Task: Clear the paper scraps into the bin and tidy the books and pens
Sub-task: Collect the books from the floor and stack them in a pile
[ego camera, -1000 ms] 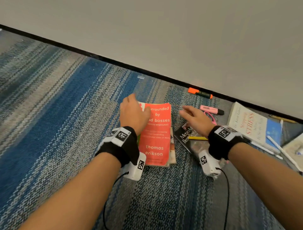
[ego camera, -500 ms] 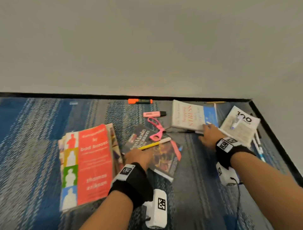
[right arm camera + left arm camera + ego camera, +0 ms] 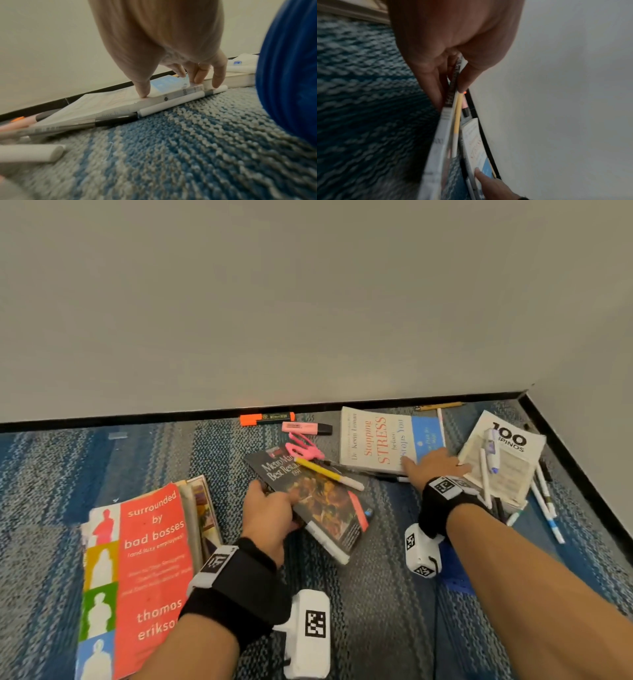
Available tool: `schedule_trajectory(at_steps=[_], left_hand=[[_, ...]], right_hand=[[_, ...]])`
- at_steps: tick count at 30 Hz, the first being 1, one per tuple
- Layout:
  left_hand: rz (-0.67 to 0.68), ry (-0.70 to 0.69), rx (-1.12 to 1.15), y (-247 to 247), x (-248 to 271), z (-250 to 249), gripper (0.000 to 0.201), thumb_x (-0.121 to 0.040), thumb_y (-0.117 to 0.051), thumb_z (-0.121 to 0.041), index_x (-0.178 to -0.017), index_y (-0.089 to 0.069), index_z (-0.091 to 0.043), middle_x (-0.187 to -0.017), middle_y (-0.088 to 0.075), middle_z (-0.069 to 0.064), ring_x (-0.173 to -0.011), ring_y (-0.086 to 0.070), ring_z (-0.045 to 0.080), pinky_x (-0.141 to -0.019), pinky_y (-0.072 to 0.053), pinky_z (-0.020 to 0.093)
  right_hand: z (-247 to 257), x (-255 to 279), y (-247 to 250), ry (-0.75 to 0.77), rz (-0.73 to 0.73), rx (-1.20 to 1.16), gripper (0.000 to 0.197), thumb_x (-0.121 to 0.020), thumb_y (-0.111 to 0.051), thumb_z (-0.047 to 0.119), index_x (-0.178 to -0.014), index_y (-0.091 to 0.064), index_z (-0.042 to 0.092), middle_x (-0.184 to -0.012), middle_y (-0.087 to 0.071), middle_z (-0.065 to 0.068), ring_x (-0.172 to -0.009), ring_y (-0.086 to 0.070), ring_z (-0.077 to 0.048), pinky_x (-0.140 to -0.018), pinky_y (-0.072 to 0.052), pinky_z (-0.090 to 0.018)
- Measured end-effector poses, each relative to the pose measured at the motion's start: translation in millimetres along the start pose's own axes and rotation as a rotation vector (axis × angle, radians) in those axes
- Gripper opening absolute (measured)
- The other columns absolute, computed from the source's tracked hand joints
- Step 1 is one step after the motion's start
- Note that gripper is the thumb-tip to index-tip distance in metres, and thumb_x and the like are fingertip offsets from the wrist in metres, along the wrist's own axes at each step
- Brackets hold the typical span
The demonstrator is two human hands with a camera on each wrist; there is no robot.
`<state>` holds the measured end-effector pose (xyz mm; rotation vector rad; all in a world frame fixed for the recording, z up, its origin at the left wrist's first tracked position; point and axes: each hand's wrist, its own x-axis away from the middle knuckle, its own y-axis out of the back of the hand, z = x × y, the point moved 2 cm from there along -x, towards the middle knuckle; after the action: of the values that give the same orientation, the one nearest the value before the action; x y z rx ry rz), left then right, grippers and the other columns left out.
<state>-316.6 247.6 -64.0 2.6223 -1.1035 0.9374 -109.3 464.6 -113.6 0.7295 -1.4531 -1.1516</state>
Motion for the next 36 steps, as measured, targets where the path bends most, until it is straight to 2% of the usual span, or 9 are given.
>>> schedule_trajectory(at_steps=[3, 6, 11, 14, 19, 23, 27, 31, 36], left_hand=[[-0.114, -0.181, -0.079, 12.1, 5.1, -24.4, 0.03, -0.074, -0.061, -0.011, -0.089, -0.057, -0.037, -0.099, -0.071, 0.0, -0.092, -0.068, 0.027, -0.084, -0.055, 0.054], [-0.152, -0.277, -0.073, 29.0, 24.6, -53.1, 0.025, -0.081, -0.063, -0.014, -0.096, -0.057, -0.033, -0.098, -0.073, 0.001, -0.088, -0.071, 0.026, -0.08, -0.057, 0.05], [-0.193, -0.309, 0.056, 76.6, 43.1, -78.8, 0.015, -0.095, -0.053, -0.009, -0.095, -0.057, -0.023, -0.093, -0.07, 0.007, -0.074, -0.071, 0.025, -0.065, -0.06, 0.046], [-0.32, -0.268, 0.026, 116.5, 38.1, -65.6, 0.018, -0.083, -0.051, -0.016, -0.095, -0.063, -0.024, -0.1, -0.07, 0.015, -0.084, -0.07, 0.038, -0.069, -0.056, 0.062], [-0.449, -0.233, -0.044, 175.1, 23.4, -35.1, 0.023, -0.071, -0.052, -0.025, -0.087, -0.067, -0.033, -0.087, -0.074, 0.005, -0.081, -0.07, 0.035, -0.075, -0.055, 0.059], [-0.463, -0.164, -0.169, 209.3, 14.7, -12.9, 0.028, -0.068, -0.056, -0.027, -0.093, -0.066, -0.033, -0.088, -0.074, 0.002, -0.083, -0.07, 0.034, -0.079, -0.056, 0.055], [-0.578, -0.103, -0.618, 213.1, 33.3, -11.5, 0.048, -0.072, -0.068, -0.041, -0.115, -0.059, -0.023, -0.119, -0.057, 0.017, -0.114, -0.051, 0.039, -0.099, -0.044, 0.046], [-0.528, -0.041, -0.636, 212.4, 42.4, -5.2, 0.084, -0.064, -0.083, -0.045, -0.125, -0.046, 0.0, -0.132, -0.041, 0.024, -0.123, -0.041, 0.04, -0.106, -0.037, 0.043], [-0.521, 0.031, -0.691, 214.4, 37.2, -6.1, 0.1, -0.045, -0.076, -0.07, -0.115, -0.059, -0.002, -0.125, -0.054, 0.025, -0.117, -0.048, 0.042, -0.099, -0.044, 0.044]], right_hand=[[-4.5, 0.0, 2.8, -0.024, 0.012, -0.016, 0.098, -0.074, -0.053, 0.076, -0.137, -0.033, 0.004, -0.139, -0.041, -0.022, -0.13, -0.037, -0.041, -0.107, -0.03, -0.05], [-8.1, 1.1, 8.1, 0.042, 0.13, -0.03, 0.106, -0.066, -0.045, 0.087, -0.133, -0.046, 0.005, -0.136, -0.048, -0.019, -0.12, -0.05, -0.037, -0.103, -0.042, -0.045], [-10.3, 10.1, 5.0, 0.039, 0.402, -0.219, 0.072, -0.073, -0.08, 0.034, -0.133, -0.051, 0.007, -0.143, -0.047, -0.011, -0.128, -0.047, -0.032, -0.103, -0.042, -0.038], [4.3, 26.3, 7.3, 0.067, 0.446, -0.277, 0.065, -0.081, -0.073, 0.034, -0.135, -0.05, 0.004, -0.14, -0.05, -0.011, -0.129, -0.047, -0.031, -0.091, -0.04, -0.03], [31.3, 26.6, -9.6, 0.121, 0.563, -0.349, 0.092, -0.069, -0.08, 0.04, -0.145, -0.038, 0.006, -0.151, -0.035, -0.014, -0.136, -0.035, -0.036, -0.114, -0.026, -0.043], [36.7, 51.9, 15.2, 0.088, 0.354, -0.431, 0.052, -0.1, -0.046, 0.029, -0.144, -0.037, 0.002, -0.149, -0.035, -0.021, -0.137, -0.035, -0.038, -0.111, -0.031, -0.043], [45.6, 92.0, 57.9, 0.121, 0.092, -0.631, 0.061, -0.085, -0.06, 0.035, -0.132, -0.05, -0.002, -0.134, -0.053, -0.023, -0.122, -0.052, -0.038, -0.096, -0.047, -0.041], [76.6, 173.8, 111.1, 0.442, -0.274, -0.551, 0.05, -0.088, -0.06, 0.02, -0.129, -0.037, 0.002, -0.123, -0.057, -0.028, -0.109, -0.057, -0.044, -0.09, -0.047, -0.046], [84.2, 256.0, 115.7, 0.831, -0.262, -0.261, 0.043, -0.091, -0.055, 0.013, -0.129, -0.035, 0.009, -0.102, -0.062, -0.016, -0.082, -0.061, -0.036, -0.062, -0.041, -0.028]])
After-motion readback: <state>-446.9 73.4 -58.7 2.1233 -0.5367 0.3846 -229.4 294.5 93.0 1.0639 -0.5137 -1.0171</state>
